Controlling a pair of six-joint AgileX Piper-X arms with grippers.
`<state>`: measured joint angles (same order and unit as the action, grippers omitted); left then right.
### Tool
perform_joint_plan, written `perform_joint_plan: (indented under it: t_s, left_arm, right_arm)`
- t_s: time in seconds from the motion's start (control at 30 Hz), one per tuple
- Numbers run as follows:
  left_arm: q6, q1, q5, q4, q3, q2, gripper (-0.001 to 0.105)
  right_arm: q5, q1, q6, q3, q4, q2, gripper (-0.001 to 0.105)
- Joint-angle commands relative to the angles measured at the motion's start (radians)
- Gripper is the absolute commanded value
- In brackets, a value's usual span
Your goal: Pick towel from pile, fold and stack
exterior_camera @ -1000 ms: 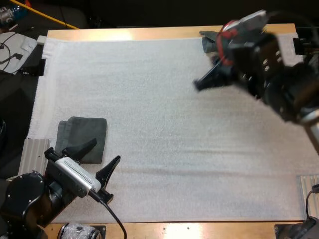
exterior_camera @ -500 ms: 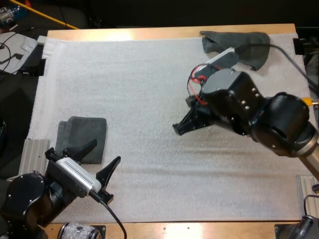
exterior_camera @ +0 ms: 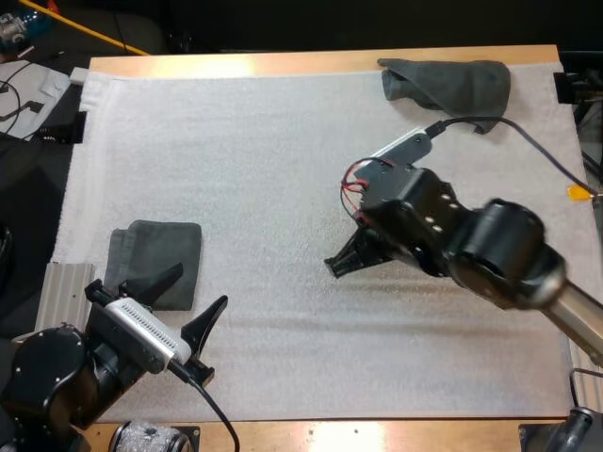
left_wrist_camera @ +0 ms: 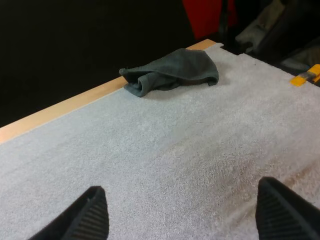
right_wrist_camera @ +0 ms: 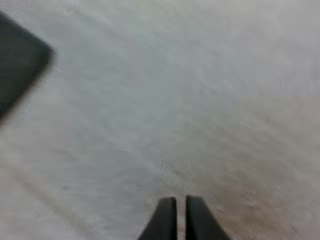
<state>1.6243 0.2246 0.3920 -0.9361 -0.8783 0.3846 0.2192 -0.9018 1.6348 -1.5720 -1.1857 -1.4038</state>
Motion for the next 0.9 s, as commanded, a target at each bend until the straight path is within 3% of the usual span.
perform_joint_plan:
  t_s: [0.0,0.07,0.27,0.33,0.57,0.87]
  left_arm:
    - [0.006,0.006,0.004,0.002,-0.003,-0.004,0.060]
    - [0.008,0.006,0.005,0.002,-0.004,-0.002,0.060]
    - [0.009,0.006,0.002,0.001,-0.005,-0.002,0.059]
    - [0.010,0.006,0.000,-0.004,-0.004,-0.003,0.059]
    - [0.008,0.004,-0.003,-0.005,-0.006,-0.006,0.059]
    - [0.013,0.004,0.002,0.003,-0.007,0.000,0.059]
  right_arm:
    - [0.010,-0.012,0.003,-0.030,-0.015,0.042,0.001]
    - [0.010,-0.010,0.005,-0.027,-0.017,0.040,0.002]
    - [-0.024,0.071,0.029,-0.015,0.037,0.013,0.046]
    - [-0.056,0.111,0.038,-0.005,0.073,-0.001,0.053]
    - [-0.161,0.294,0.073,0.068,0.157,-0.051,0.057]
    - [-0.137,0.338,0.053,0.145,0.176,-0.008,0.055]
